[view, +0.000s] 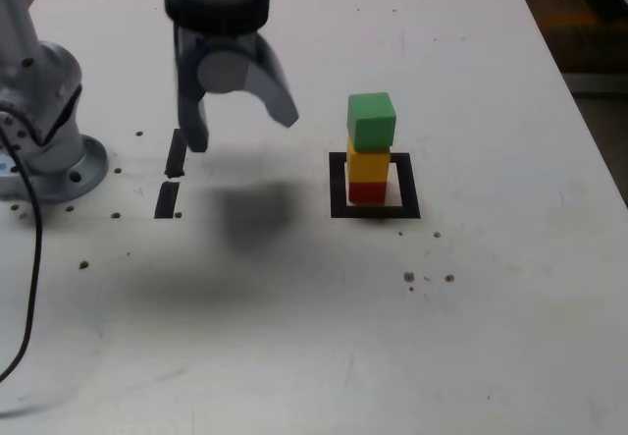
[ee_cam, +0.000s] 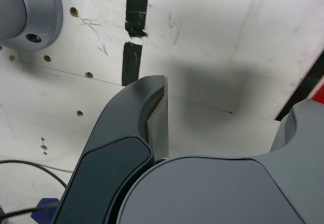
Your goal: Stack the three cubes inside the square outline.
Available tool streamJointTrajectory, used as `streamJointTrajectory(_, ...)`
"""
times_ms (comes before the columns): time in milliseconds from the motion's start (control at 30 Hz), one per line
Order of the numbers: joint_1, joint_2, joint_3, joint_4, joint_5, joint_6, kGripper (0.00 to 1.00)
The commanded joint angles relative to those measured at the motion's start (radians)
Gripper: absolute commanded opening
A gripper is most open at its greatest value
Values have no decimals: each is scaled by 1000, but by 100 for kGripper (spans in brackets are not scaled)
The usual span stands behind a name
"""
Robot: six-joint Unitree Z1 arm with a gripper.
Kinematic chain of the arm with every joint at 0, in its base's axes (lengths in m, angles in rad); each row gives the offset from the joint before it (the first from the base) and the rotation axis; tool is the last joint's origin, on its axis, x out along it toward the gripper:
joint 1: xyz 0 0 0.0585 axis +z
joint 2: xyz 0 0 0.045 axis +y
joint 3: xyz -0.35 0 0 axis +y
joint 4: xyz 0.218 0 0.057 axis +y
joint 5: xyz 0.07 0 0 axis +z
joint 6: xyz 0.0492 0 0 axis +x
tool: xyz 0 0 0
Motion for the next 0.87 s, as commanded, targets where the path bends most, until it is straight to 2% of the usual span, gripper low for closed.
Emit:
streamJointTrajectory(0, 1, 2, 33, -46, -5, 10, 84)
streamJointTrajectory(233, 1, 2, 151, -176, 0, 60, 85)
streamJointTrajectory(400, 1, 0, 225, -239, 9, 82, 85)
streamJointTrajectory(567, 1, -4, 273, -277, 17, 86, 85)
streamJointTrajectory(833, 1, -6, 278, -283, 21, 86, 85)
